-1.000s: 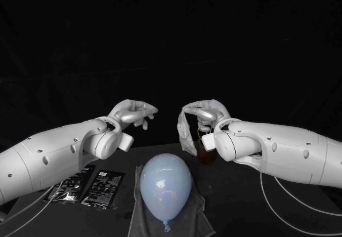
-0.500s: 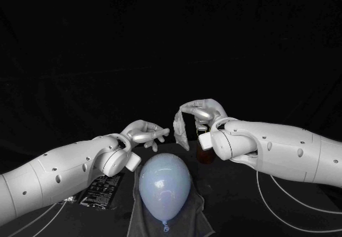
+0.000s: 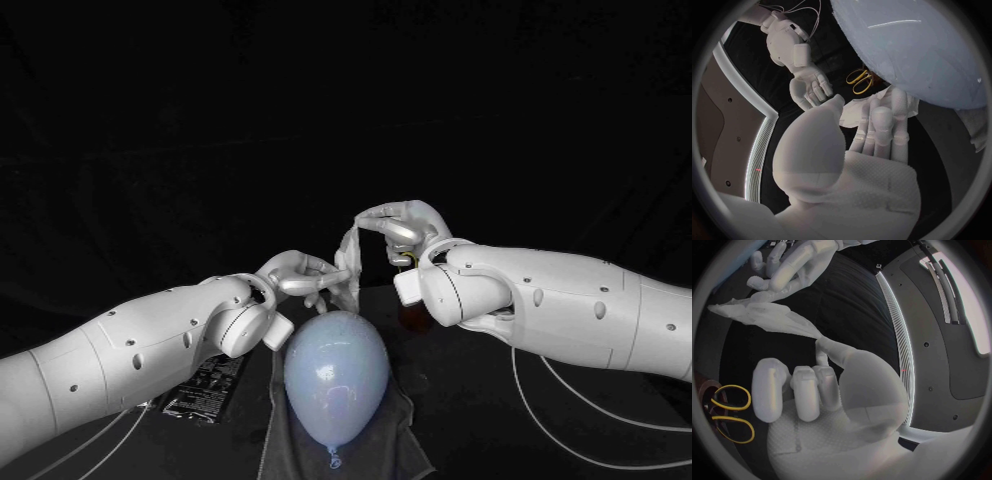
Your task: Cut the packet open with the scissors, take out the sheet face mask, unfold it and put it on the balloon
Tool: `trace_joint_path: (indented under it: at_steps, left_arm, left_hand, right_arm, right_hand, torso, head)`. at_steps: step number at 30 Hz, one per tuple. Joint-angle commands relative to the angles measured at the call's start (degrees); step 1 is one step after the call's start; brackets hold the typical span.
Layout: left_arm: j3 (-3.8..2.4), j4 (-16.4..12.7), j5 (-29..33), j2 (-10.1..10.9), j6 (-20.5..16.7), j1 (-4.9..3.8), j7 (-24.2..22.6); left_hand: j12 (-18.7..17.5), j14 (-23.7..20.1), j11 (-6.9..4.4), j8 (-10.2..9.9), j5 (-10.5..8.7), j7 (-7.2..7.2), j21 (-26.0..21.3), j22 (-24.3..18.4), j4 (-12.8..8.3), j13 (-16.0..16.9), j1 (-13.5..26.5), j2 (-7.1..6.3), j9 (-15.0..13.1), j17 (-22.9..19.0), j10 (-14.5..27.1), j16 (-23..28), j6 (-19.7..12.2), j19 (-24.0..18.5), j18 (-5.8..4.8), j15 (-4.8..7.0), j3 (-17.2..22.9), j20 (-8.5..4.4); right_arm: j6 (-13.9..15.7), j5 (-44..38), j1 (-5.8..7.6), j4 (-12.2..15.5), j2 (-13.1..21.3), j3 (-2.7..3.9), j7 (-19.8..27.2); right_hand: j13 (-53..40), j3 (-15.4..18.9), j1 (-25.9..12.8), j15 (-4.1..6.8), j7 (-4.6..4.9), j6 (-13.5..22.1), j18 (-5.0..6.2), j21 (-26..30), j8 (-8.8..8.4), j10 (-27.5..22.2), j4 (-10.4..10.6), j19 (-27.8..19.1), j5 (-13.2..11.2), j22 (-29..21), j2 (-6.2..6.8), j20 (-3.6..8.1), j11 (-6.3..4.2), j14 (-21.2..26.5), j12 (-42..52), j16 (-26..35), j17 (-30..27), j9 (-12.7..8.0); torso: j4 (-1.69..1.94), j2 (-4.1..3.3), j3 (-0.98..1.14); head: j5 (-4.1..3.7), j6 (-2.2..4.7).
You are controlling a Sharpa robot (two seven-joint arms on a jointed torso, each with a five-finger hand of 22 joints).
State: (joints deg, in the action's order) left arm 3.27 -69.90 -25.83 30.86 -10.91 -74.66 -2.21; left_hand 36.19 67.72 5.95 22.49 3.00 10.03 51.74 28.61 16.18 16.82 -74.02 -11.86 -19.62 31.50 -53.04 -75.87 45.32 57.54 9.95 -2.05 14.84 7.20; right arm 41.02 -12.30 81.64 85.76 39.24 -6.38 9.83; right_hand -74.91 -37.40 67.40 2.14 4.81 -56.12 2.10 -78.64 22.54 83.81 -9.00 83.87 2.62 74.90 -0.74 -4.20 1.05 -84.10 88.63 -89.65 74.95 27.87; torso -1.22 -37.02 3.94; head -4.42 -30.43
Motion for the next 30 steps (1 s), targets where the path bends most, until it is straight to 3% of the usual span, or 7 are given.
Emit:
trace_joint_path:
  at_steps: [1,9,17,30]
  left_arm:
    - [-0.04,0.46,-0.08,-0.52,-0.08,0.03,0.01]
    - [-0.06,1.29,0.72,-1.13,-1.26,0.04,-0.99]
    - [-0.08,1.35,2.02,-1.34,-2.61,0.05,-2.74]
    - [-0.13,1.14,3.43,-1.29,-4.46,0.07,-4.82]
  left_hand:
    - [-0.35,-0.70,0.21,-0.43,-0.21,0.11,-0.55,-0.16,-0.27,-0.33,-1.95,-0.08,0.26,-0.65,0.49,0.49,-0.50,0.03,0.56,-0.10,-0.99,0.30]
    - [-0.76,-1.47,0.62,-0.93,-0.21,0.55,-1.08,-0.41,-0.28,-1.00,-4.66,0.14,0.91,-1.57,1.14,0.64,-1.97,-0.02,0.54,-0.46,-3.62,0.58]
    - [-0.36,-1.43,0.33,0.15,-0.20,0.24,-1.24,-0.48,-0.14,-1.36,-6.66,1.85,0.92,-1.53,0.11,0.41,-0.23,0.15,0.60,-0.27,-4.57,0.54]
    - [-0.23,-1.55,0.15,0.44,-0.21,0.02,-1.32,-0.50,-0.14,-1.49,-7.15,1.89,0.97,-1.72,-0.32,0.43,0.35,0.14,0.61,-0.14,-5.04,0.45]
  right_arm:
    - [-0.44,-0.77,0.05,0.32,-0.14,0.05,0.70]
    - [-0.67,-0.81,0.05,1.16,-0.34,0.05,0.70]
    - [-0.80,-0.93,0.05,1.45,-0.42,0.05,0.55]
    - [-0.93,-0.98,0.05,1.35,-0.56,0.04,0.33]
  right_hand:
    - [-14.12,-0.35,-0.32,0.41,0.07,-0.44,0.59,-0.10,2.50,5.34,0.02,0.64,0.16,11.27,-0.43,0.46,-0.36,-5.90,0.16,-0.35,15.05,10.88]
    - [-14.12,-0.35,-0.32,0.41,0.07,-0.44,0.59,-0.10,2.50,5.34,0.02,0.64,0.16,11.27,-0.43,0.46,-0.36,-5.90,0.16,-0.35,15.05,10.88]
    - [-14.13,-0.43,-0.36,0.42,0.07,-0.39,0.58,-0.17,2.54,5.36,0.01,0.68,0.16,11.29,-0.43,0.47,-0.36,-5.90,0.18,-0.35,15.05,10.97]
    - [-14.14,-0.47,-0.38,0.42,0.07,-0.37,0.56,-0.24,2.57,5.36,0.01,0.72,0.16,11.32,-0.42,0.48,-0.37,-5.90,0.18,-0.35,15.05,11.01]
  torso:
    - [0.01,-0.03,0.01]
    - [0.03,0.00,-0.01]
    - [0.04,0.00,-0.03]
    - [0.03,0.04,-0.01]
  head:
    - [0.05,-0.01]
    - [0.07,0.06]
    - [0.11,0.14]
    - [0.06,0.15]
